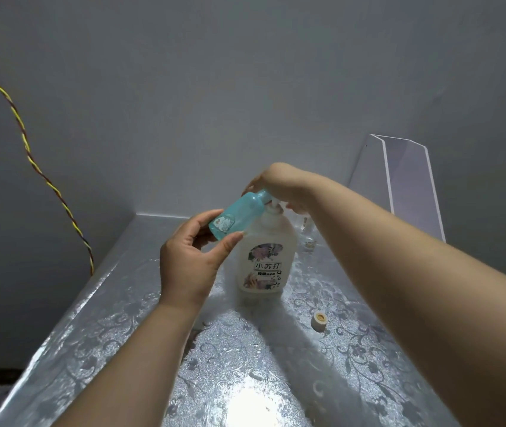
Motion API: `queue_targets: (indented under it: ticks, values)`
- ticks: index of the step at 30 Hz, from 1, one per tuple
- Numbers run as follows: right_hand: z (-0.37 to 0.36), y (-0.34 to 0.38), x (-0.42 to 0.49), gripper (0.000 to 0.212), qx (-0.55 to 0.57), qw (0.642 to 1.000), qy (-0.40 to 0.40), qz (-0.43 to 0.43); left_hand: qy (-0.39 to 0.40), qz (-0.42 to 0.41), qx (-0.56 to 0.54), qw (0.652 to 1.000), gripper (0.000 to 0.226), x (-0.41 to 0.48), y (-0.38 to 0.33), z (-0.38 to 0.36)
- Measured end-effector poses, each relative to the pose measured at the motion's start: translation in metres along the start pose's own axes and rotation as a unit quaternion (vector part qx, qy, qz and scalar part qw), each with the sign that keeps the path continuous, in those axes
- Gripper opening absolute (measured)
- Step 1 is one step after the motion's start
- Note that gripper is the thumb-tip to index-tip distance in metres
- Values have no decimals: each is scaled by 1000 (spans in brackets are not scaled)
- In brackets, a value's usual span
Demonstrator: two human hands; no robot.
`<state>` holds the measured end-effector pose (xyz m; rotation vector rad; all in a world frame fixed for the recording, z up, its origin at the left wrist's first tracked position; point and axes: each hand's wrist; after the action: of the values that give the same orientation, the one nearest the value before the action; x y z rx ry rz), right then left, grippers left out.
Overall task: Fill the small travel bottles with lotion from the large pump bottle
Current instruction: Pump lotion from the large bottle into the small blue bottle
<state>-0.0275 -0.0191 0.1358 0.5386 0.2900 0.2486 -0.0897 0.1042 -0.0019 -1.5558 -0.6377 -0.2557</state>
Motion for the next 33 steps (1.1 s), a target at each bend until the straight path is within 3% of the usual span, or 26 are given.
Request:
queue_targets:
  ticks: [5, 11, 16, 33]
  values:
    - [-6, -2, 9, 32, 23, 1000, -4, 3, -2, 16, 3, 1000, 40, 0, 5, 1]
    - [-9, -4, 12, 38, -59, 998, 2, 5, -2, 27, 3, 1000, 42, -1, 7, 0]
    - [1, -6, 14, 29, -4, 999, -34, 15, -3, 17, -3, 1000, 42, -1, 5, 0]
    - [-8, -8, 17, 34, 2, 1000, -15, 7, -2, 17, 2, 1000, 39, 0, 8, 1]
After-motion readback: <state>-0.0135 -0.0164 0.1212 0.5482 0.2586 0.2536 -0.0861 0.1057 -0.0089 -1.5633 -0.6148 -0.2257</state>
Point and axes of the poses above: each hand's wrist, its own x-axis towards the middle knuckle, its own z-axis out of the back of the hand, y = z × x, and after that the axes turned 8 degrees about y, right-handed
